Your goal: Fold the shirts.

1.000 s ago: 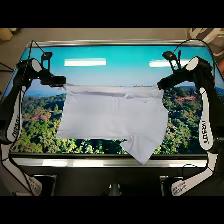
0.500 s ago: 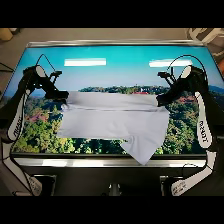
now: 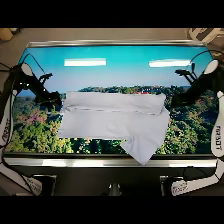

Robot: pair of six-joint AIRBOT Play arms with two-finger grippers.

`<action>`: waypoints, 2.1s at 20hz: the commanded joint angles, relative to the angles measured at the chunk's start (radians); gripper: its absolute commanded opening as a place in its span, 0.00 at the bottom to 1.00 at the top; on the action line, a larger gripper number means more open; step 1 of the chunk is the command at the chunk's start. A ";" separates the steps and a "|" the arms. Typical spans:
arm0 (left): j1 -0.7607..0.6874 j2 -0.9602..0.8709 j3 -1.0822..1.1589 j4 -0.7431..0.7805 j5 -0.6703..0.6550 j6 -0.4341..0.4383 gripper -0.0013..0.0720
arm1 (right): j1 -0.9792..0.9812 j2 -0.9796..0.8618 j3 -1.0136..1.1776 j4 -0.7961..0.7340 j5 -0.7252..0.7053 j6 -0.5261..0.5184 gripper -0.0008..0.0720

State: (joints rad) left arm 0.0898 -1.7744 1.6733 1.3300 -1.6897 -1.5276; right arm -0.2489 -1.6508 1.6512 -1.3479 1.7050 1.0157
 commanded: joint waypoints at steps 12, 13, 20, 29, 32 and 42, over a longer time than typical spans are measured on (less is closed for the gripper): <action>0.011 0.329 -0.796 -0.092 0.460 0.063 0.71 | -0.065 0.291 -0.499 -0.082 -0.077 -0.030 0.68; 0.001 0.329 -0.796 -0.093 0.477 0.062 0.65 | -0.065 0.317 -0.524 -0.082 -0.092 -0.030 0.68; -0.018 0.342 -0.795 -0.092 0.494 0.063 0.05 | -0.065 0.505 -0.863 -0.010 -0.142 -0.048 0.69; -0.019 0.388 -0.795 -0.093 0.490 0.063 0.05 | -0.065 0.535 -1.138 0.335 -0.447 -0.082 0.68; -0.019 0.388 -0.795 -0.092 0.488 0.063 0.05 | -0.065 0.534 -1.157 0.347 -0.484 -0.059 0.68; -0.018 0.401 -0.790 -0.093 0.503 0.117 0.05 | -0.065 0.536 -1.181 0.443 -0.579 -0.123 0.04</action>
State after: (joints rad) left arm 0.0704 -1.3834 0.8791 1.2381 -1.1938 -1.4548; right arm -0.3141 -1.1172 0.4549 -0.9451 1.1378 0.9440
